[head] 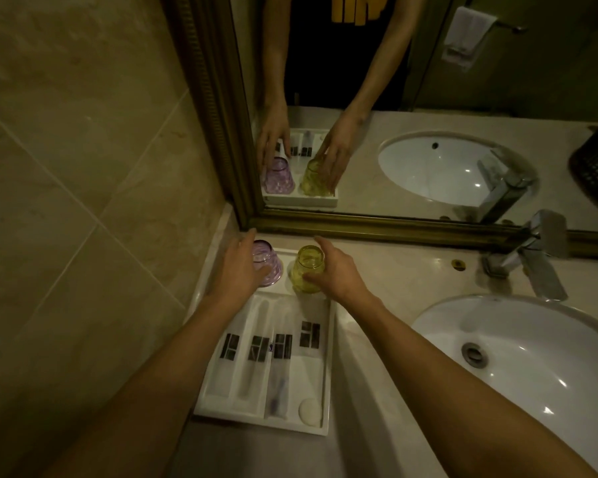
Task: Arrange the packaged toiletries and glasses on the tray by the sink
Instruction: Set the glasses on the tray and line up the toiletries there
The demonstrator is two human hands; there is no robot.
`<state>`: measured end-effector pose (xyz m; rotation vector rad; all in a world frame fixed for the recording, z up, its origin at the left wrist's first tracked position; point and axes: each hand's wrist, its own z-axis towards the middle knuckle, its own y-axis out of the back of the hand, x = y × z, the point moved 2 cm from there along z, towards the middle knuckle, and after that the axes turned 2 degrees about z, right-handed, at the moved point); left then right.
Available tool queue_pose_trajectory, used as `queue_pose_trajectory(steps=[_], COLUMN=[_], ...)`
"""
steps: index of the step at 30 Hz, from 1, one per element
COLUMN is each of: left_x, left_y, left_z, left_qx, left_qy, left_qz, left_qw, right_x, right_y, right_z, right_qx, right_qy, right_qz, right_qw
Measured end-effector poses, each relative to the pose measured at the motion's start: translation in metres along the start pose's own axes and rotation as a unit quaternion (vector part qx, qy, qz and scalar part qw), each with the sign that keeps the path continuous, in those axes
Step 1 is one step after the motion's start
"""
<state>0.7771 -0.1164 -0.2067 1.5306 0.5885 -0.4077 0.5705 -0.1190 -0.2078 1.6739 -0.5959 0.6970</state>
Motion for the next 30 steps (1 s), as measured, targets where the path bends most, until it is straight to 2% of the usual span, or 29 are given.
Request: queue_pose_trajectory(steps=[3,6,9,12,15,17,19,22,24,26,30], left_x=[-0.001,0.012,0.038,0.062,0.075,0.071,0.056,0.023,-0.014,-0.067,-0.228], left_y=[0.013,0.013,-0.014,-0.039,-0.043,-0.041,-0.036,-0.022,-0.003,0.022,0.097], left_z=[-0.032,-0.091,-0.154,-0.194,-0.206,-0.207,-0.203,-0.179,-0.151,-0.123,-0.100], left_qx=[-0.036,-0.056,-0.008,0.056,0.057,0.068,0.082,0.096,0.079,0.027,-0.175], left_qy=[-0.016,-0.016,-0.018,-0.035,-0.052,-0.054,-0.028,-0.009,-0.018,-0.079,-0.188], left_qz=[0.002,0.029,0.091,0.208,0.271,0.270,0.228,0.185,0.164,0.141,0.186], left_qw=[0.999,0.998,0.996,0.976,0.959,0.959,0.970,0.978,0.983,0.987,0.948], right_x=[-0.008,-0.020,-0.027,-0.027,-0.029,-0.034,-0.035,-0.025,-0.016,-0.003,0.041], right_y=[0.006,0.003,-0.016,-0.034,-0.041,-0.041,-0.034,0.002,0.042,0.095,0.245], right_z=[-0.016,-0.051,-0.096,-0.133,-0.136,-0.130,-0.128,-0.128,-0.126,-0.121,-0.116], right_qx=[-0.041,-0.084,-0.069,-0.046,-0.049,-0.016,0.029,0.022,0.003,-0.051,-0.243], right_qy=[-0.025,-0.040,-0.035,-0.028,-0.001,-0.017,-0.024,-0.018,-0.014,0.018,0.103], right_qz=[0.052,0.050,0.018,0.003,-0.018,0.001,-0.027,-0.066,-0.085,-0.116,-0.192], right_qw=[0.997,0.994,0.997,0.999,0.999,1.000,0.999,0.997,0.996,0.992,0.945])
